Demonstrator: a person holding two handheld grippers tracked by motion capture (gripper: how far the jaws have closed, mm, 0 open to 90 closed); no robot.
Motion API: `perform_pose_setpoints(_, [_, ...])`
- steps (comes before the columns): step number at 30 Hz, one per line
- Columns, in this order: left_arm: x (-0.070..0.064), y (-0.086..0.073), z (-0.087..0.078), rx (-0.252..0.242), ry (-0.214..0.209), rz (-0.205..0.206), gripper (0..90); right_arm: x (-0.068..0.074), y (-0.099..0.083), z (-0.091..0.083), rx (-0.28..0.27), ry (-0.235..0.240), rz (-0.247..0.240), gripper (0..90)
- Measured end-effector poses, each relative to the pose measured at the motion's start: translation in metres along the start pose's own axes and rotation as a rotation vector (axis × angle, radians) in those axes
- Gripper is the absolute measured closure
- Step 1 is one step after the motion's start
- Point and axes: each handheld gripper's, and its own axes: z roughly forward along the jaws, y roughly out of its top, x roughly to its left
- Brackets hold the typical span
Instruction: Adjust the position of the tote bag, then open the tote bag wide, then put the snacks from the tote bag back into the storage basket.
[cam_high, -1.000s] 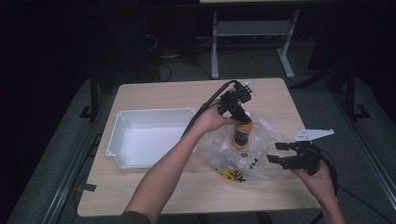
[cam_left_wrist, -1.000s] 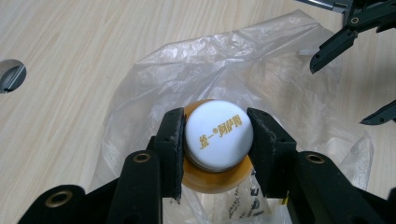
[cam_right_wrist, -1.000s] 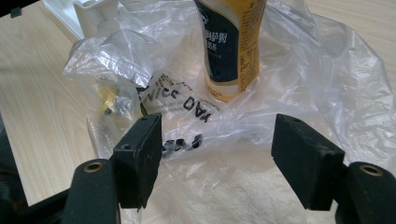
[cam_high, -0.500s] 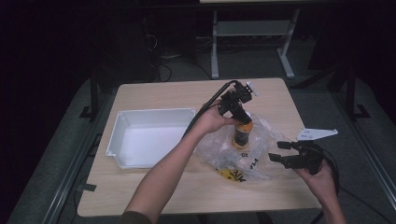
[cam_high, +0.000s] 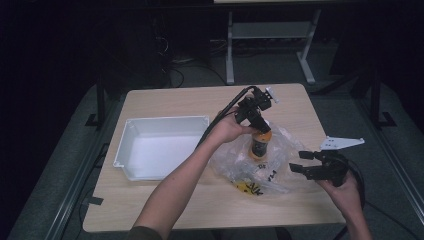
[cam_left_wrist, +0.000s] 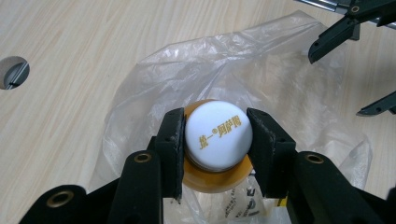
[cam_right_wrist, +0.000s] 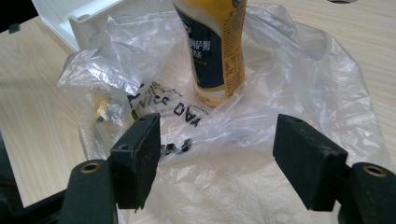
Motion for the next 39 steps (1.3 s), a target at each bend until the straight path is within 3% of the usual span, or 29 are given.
perform_pose_setpoints(23, [-0.009, 0.015, -0.027, -0.031, -0.017, 0.016, 59.3, -0.003, 0.0, -0.003, -0.014, -0.019, 0.01, 31.3])
perform_pose_setpoints(39, [-0.019, 0.021, -0.051, -0.049, -0.001, 0.037, 59.3, -0.005, -0.001, -0.008, -0.028, -0.027, 0.021, 30.6])
